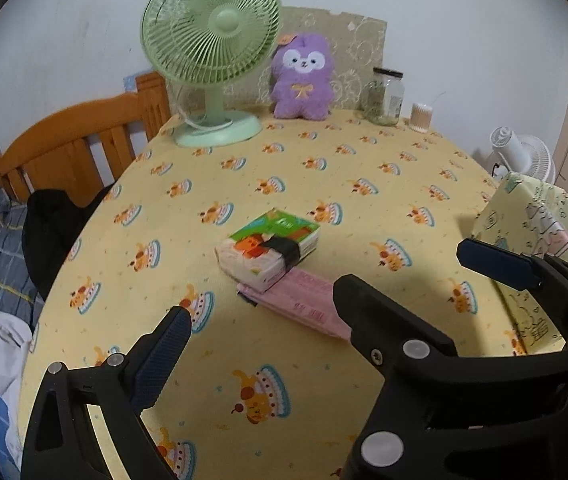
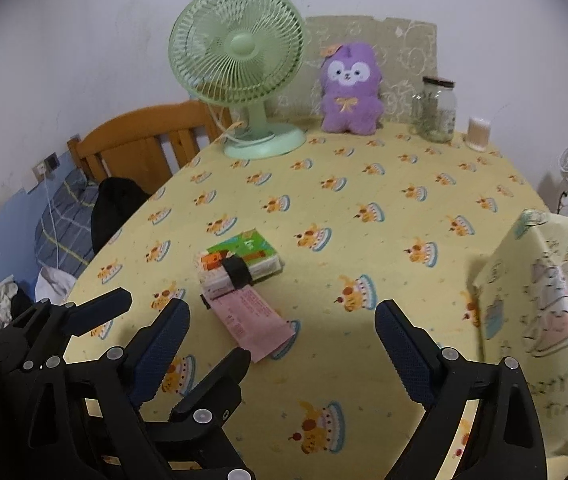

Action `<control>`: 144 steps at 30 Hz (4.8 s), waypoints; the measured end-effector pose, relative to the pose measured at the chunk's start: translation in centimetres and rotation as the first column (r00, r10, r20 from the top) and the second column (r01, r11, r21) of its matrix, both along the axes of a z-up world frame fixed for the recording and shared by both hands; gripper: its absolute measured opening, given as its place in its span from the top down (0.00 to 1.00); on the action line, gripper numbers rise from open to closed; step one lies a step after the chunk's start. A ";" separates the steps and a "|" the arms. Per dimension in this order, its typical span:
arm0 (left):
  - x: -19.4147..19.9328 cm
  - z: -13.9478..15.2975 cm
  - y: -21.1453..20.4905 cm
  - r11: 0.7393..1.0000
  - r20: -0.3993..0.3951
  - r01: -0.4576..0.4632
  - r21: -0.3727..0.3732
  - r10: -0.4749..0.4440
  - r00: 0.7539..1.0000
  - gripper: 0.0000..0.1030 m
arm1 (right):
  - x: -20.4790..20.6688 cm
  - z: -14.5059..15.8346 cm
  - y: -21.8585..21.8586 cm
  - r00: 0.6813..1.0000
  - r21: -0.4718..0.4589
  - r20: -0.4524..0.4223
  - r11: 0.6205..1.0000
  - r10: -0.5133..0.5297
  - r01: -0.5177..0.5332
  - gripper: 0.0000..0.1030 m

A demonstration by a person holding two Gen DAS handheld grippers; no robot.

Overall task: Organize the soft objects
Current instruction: 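Withdraw both grippers toward the green and pink packets on the table, then grasp the pink packet with the right gripper and lift it off the tissue pack, then grasp the green tissue pack with the left gripper while the right gripper holds the pink packet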

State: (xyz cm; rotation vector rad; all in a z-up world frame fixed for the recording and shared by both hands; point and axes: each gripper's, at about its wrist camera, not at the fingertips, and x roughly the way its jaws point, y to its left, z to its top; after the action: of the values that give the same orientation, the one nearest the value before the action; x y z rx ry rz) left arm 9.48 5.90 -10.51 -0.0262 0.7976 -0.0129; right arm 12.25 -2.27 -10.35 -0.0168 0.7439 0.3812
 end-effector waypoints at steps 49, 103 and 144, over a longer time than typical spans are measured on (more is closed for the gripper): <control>1.2 -2.9 -2.1 0.995 -0.097 0.014 0.102 -0.004 0.995 0.06 | 1.0 -3.3 -1.4 0.989 -0.075 -0.148 0.997 0.022 -0.034 0.83; 5.4 -1.2 -1.6 0.980 -0.031 0.008 0.198 -0.002 1.000 0.05 | 4.7 -1.5 -1.7 0.991 -0.099 -0.102 0.992 -0.087 0.077 0.58; 5.8 -2.4 -1.9 0.991 -0.069 0.044 0.127 -0.036 0.997 0.46 | 5.5 -2.7 -1.8 0.990 -0.084 -0.128 0.995 -0.059 0.049 0.58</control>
State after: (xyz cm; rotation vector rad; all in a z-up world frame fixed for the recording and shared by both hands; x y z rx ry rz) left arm 15.30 3.95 -12.86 0.1122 0.8637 0.0013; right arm 17.77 -4.03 -13.01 -0.0477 0.8871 0.3025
